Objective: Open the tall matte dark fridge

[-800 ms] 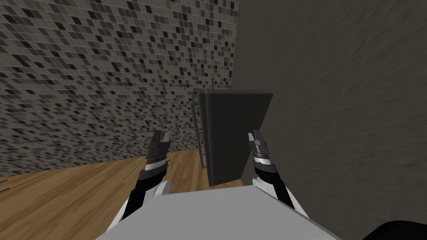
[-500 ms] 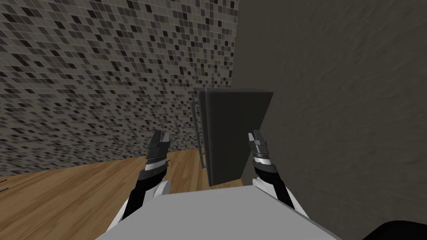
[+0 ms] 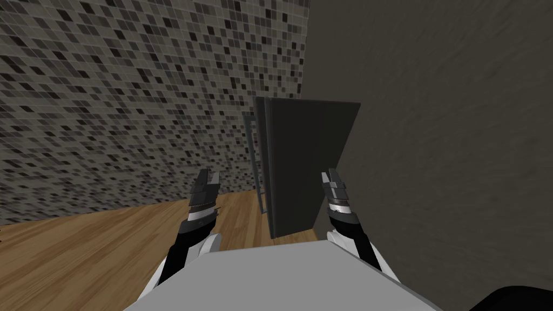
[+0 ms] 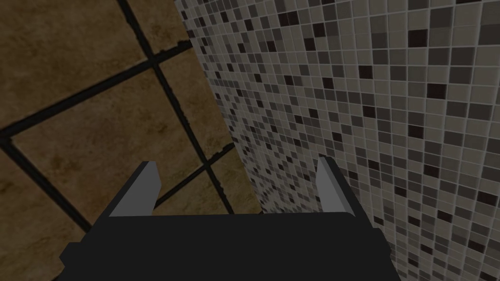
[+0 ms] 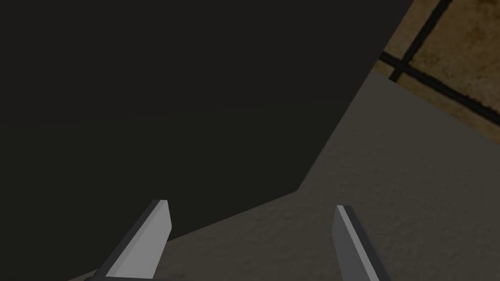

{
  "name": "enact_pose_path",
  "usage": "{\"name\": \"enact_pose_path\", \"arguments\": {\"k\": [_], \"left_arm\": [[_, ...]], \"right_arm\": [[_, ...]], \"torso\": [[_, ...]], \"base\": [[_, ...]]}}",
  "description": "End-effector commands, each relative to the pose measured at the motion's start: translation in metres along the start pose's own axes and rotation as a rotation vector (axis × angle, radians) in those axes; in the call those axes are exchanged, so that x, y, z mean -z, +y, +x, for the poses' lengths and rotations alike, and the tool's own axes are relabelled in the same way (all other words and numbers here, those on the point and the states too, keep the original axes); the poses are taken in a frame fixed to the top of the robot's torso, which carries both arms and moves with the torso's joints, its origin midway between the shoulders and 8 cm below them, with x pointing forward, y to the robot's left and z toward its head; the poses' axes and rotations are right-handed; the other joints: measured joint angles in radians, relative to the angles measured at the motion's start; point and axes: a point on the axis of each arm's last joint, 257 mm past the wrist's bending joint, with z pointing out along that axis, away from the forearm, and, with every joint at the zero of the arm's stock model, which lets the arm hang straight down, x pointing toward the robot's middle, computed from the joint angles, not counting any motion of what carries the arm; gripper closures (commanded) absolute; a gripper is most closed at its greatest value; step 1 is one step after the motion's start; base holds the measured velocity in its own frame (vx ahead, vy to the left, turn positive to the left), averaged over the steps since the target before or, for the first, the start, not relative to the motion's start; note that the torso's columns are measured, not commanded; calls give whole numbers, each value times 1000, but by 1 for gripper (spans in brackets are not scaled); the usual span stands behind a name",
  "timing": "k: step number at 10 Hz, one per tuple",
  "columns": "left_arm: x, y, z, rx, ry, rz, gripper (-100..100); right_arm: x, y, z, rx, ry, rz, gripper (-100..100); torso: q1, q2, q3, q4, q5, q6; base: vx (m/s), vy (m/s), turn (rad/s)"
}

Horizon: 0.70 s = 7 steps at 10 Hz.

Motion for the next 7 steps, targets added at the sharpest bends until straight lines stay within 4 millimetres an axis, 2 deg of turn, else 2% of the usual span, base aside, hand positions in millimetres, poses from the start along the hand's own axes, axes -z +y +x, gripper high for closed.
{"name": "enact_pose_path", "arguments": {"k": [1,2,4,7], "left_arm": [[0,0,0,0,0,0,0],[0,0,0,0,0,0,0],[0,0,0,0,0,-1,0],[0,0,0,0,0,-1,0]], "right_arm": [[0,0,0,0,0,0,0],[-1,-1,2,24,31,-4,-100],[-3,-2,6,75,87,-12,-100],[-6,-4,9,150,158,-27,-100]], "torso": [[0,74,-148,74,0,0],[0,148,-295,148,0,0],[2,190,-384,190,1,0],[1,194,-389,194,0,0]], "base": [[0,0,0],[13,16,-37],[25,50,-62],[29,70,-81]]}}
